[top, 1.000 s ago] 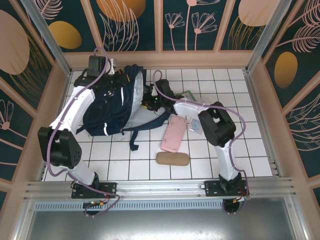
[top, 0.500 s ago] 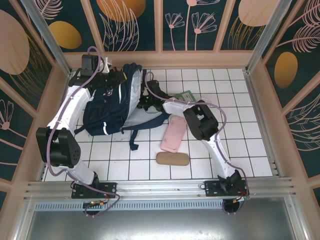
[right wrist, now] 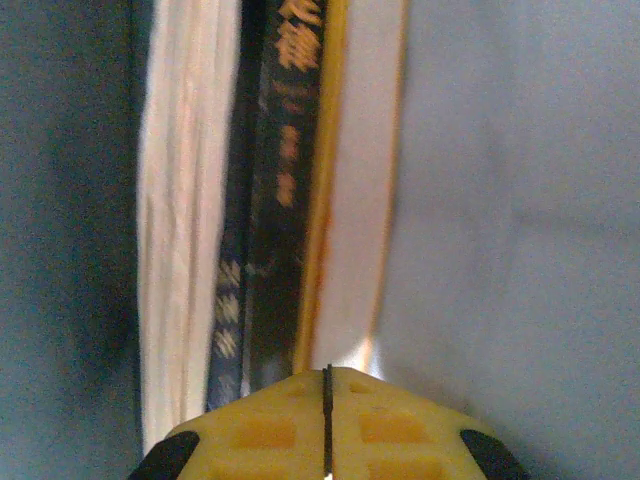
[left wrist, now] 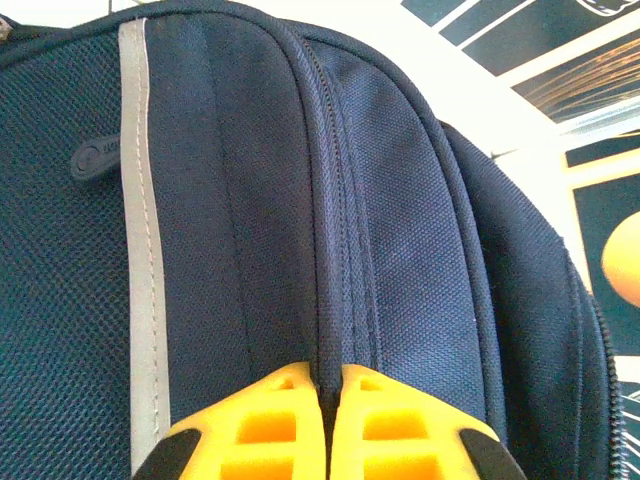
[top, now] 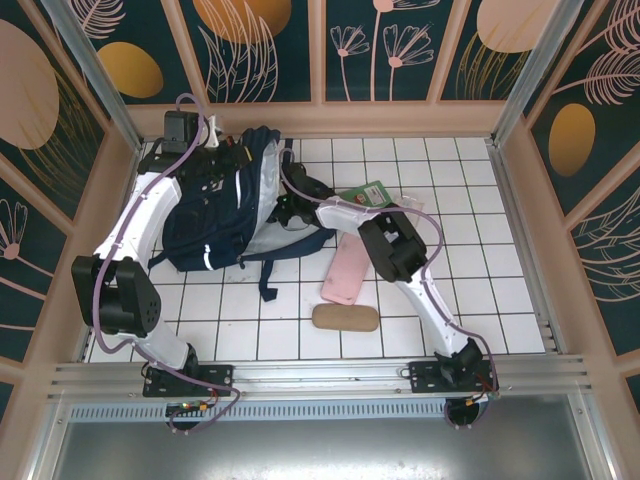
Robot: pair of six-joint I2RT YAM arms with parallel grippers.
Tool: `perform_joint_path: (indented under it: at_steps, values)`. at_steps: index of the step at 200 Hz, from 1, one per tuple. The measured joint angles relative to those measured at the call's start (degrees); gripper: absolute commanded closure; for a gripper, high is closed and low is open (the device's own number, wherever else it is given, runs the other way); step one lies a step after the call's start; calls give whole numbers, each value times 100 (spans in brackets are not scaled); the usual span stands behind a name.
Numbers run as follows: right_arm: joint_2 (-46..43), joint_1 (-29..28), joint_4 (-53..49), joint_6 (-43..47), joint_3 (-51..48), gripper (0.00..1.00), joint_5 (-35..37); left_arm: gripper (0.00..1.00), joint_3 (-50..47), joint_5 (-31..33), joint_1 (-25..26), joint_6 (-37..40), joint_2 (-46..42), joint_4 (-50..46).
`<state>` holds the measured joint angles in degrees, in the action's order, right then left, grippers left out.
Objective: Pack the student bag
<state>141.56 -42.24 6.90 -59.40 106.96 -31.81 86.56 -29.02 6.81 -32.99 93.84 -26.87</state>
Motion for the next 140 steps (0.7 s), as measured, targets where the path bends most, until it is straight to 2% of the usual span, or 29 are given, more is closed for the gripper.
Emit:
perform_joint_path:
  at_steps: [86, 96, 122, 140]
  values:
    - [-2793, 472, -494, 988, -2562, 89, 846, 100, -540, 1071, 70, 509, -284, 52]
    - [-3093, 570, -542, 1086, -2892, 89, 1003, 84, -623, 1154, 70, 540, -284, 96]
    - [-3681, 881, -739, 1307, -3578, 88, 1316, 76, -813, 1165, 63, 586, -284, 146]
    - [-3921, 1185, -894, 1467, -3858, 88, 1537, 56, -933, 1102, 59, 509, -284, 184]
